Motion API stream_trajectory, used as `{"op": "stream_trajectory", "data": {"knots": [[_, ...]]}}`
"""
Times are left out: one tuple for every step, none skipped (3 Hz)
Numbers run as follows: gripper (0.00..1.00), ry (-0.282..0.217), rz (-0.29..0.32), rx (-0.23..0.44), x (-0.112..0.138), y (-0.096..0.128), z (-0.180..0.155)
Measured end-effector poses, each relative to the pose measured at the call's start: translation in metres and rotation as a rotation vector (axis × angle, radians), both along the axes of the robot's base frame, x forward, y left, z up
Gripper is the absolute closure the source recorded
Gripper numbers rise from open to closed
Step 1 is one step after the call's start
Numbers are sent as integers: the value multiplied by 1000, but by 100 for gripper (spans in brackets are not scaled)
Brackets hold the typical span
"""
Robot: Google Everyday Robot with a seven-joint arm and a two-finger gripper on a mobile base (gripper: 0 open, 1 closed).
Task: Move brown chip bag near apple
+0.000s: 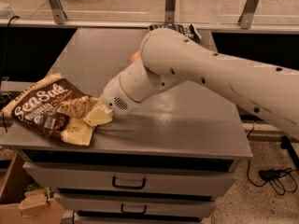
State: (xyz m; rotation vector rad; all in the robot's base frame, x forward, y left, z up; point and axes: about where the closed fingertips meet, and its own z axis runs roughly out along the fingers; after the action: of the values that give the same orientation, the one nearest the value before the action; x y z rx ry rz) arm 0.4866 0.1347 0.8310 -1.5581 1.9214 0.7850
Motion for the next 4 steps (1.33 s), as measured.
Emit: {"op": "stream_trajectory", "data": {"knots": [[100, -52, -85, -65, -2, -44, 21], [100, -130, -214, -182, -10, -116, 58], [100, -205, -329, -286, -17, -186, 102], [100, -214, -339, -306, -18, -195, 108]]}}
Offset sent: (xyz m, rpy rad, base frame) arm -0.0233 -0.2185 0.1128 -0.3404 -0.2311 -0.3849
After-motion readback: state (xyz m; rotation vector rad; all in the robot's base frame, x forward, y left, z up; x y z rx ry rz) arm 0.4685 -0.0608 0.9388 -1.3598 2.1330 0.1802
